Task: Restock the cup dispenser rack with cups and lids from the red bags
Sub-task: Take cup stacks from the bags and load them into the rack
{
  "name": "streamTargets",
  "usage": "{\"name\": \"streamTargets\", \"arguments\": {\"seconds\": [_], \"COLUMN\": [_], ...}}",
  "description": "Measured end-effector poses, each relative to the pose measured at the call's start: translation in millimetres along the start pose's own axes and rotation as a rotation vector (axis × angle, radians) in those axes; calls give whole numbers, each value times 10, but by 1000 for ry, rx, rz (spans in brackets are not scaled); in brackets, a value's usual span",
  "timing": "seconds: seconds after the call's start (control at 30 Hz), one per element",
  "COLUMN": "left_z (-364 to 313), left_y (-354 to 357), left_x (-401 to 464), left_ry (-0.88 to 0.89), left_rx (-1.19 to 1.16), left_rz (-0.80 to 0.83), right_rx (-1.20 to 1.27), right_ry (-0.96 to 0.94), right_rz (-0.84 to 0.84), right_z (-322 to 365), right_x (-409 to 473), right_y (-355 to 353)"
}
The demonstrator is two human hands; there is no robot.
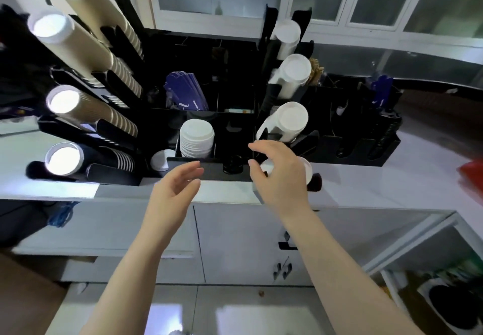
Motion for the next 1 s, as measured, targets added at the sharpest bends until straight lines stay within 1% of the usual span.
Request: {"name": "streamTargets", "arguments": {"seconds": [0.2, 0.33, 0.43, 0.53, 0.63, 0.77, 0.87, 1.0], "left_z": [45, 161, 295, 484, 598, 735, 808, 852], "left_y": [-564, -821, -930, -954, -885, -596, -430, -367], "left_x": [375, 720, 980, 1174, 1315, 1465, 1535, 1504], "left_ry": [19, 11, 2, -4, 40, 80, 106, 116], "left_rx": [-15, -1, 59, 232, 454, 668, 812, 859], "left_rz": [-53, -43, -5, 65, 128, 321, 413, 407], "right_rx": [34, 17, -2, -7, -34, -64, -157, -290], "right_ry": [22, 90, 143, 203, 264, 302, 257, 254], "right_rz": [54, 125, 157, 151, 130, 134, 200, 329], "right_z": [238, 231, 194, 140, 54, -59, -122, -199], "right_x": [227, 358, 436, 502, 608, 806, 1005, 1162], "right_y": [649, 1153, 1473, 1683, 1794, 1863, 1964, 2116]}}
Point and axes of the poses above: each hand's wrist, its own x-axis towards the middle knuckle, its own y-axis out of the palm, z = x × y, the point moved 7 cm from there along x, towards the middle knuckle, and after that the axes turned 10 degrees about -x, right-handed, at the moved point
